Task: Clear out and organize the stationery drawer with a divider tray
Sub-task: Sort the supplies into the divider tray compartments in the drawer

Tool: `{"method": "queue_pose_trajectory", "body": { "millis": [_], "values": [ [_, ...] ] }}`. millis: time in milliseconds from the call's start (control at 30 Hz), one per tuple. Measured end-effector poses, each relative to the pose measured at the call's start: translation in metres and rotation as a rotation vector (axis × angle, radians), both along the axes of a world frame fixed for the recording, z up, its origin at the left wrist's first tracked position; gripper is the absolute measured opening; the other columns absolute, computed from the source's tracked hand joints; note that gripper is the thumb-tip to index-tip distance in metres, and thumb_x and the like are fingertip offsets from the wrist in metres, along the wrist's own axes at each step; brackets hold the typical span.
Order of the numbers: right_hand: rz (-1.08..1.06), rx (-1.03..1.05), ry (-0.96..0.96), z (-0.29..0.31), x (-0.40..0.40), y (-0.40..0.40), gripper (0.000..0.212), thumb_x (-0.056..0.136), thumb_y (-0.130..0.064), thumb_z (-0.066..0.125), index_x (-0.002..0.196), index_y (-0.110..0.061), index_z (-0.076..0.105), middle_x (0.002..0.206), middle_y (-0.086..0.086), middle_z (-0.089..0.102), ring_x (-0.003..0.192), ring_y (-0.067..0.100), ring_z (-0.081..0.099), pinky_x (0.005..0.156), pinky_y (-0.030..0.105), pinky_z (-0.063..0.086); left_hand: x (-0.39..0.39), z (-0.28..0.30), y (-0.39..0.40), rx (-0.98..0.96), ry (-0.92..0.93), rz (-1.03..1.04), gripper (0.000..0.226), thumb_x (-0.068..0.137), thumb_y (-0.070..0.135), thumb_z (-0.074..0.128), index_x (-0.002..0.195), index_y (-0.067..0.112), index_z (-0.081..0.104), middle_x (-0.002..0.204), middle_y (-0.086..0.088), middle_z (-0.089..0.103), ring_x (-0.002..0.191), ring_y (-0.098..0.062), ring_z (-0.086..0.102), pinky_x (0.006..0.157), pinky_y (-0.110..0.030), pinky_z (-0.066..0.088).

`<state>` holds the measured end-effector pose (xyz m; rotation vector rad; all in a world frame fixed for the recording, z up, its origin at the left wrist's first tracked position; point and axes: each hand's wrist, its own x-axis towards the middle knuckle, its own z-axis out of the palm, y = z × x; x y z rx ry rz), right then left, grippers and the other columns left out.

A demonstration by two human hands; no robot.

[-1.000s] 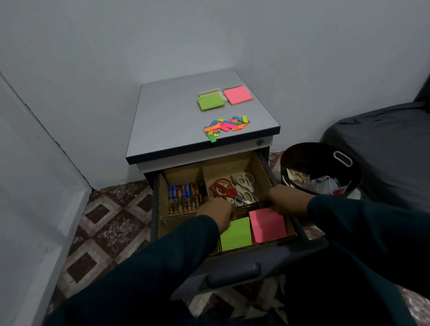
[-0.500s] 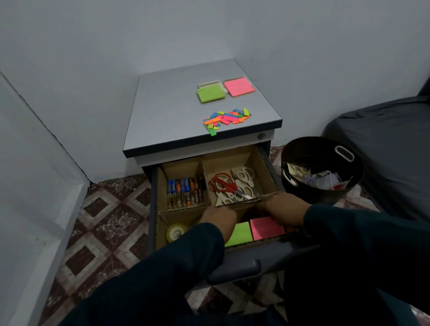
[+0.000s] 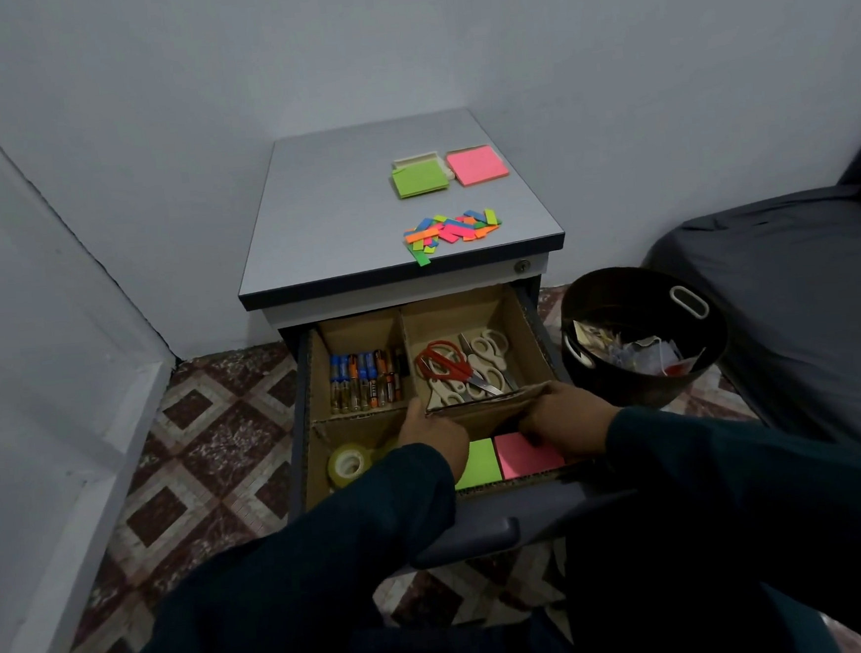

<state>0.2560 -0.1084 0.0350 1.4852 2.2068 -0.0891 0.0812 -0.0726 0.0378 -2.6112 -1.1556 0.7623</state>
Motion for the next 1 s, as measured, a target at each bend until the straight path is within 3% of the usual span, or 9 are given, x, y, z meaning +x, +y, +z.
{"method": "queue_pose_trajectory", "body": {
  "millis": [167,533,667,800,900,1000],
  "values": [
    [0.069,-0.010,-0.143,-0.003,-0.001,0.000,0.032,0.097,-0.022,0.041,0.122,-0.025,0.060,0.126,-0.001,0.059,0.121,0.021,0.050,0.110,0.037,0.026,0.003,0.000,-0.005,0.014,0.021,0.020,0.023,0.094,0.010,0.042,0.099,0.015,0.064,0.102,0.000,0.065,0.099,-0.019,0.055,0.102,-0.039,0.021],
    [0.087,-0.017,-0.152,-0.004,0.000,0.000,0.033,0.097,-0.021,0.042,0.125,-0.027,0.057,0.128,-0.002,0.058,0.123,0.020,0.049,0.113,0.036,0.022,-0.001,-0.007,-0.003,0.010,0.067,-0.023,0.021,0.094,0.014,0.045,0.102,0.016,0.063,0.109,-0.002,0.065,0.111,-0.020,0.049,0.104,-0.040,0.018],
    [-0.017,0.002,0.109,0.005,0.003,-0.001,0.031,0.096,-0.014,0.043,0.123,-0.022,0.057,0.130,-0.001,0.055,0.121,0.017,0.049,0.105,0.028,0.031,-0.009,-0.001,0.006,-0.125,-0.143,0.045,0.021,0.093,0.016,0.046,0.105,0.016,0.063,0.108,-0.003,0.064,0.106,-0.022,0.055,0.101,-0.039,0.024],
    [-0.116,0.059,0.225,0.018,0.006,-0.001,0.028,0.096,-0.015,0.043,0.118,-0.021,0.059,0.117,0.002,0.062,0.104,0.018,0.059,0.085,0.025,0.042,-0.020,0.009,0.017,-0.365,-0.443,0.188,0.031,0.089,0.028,0.048,0.112,0.016,0.066,0.111,-0.006,0.066,0.101,-0.022,0.061,0.091,-0.036,0.050],
    [-0.157,0.096,0.267,0.034,0.007,0.002,0.029,0.098,-0.021,0.043,0.126,-0.021,0.053,0.115,0.004,0.064,0.103,0.019,0.060,0.090,0.031,0.048,-0.025,0.020,0.023,-0.360,-0.543,0.154,0.031,0.091,0.032,0.050,0.108,0.013,0.067,0.105,-0.006,0.068,0.093,-0.020,0.063,0.084,-0.034,0.053],
    [-0.191,0.145,0.341,0.054,0.007,0.009,0.030,0.098,-0.019,0.044,0.127,-0.021,0.052,0.121,0.001,0.061,0.109,0.015,0.058,0.096,0.028,0.046,-0.025,0.037,0.031,-0.318,-0.636,0.129,0.024,0.093,0.027,0.050,0.099,0.011,0.067,0.096,-0.007,0.068,0.076,-0.013,0.054,0.069,-0.025,0.046]
  ]
}}
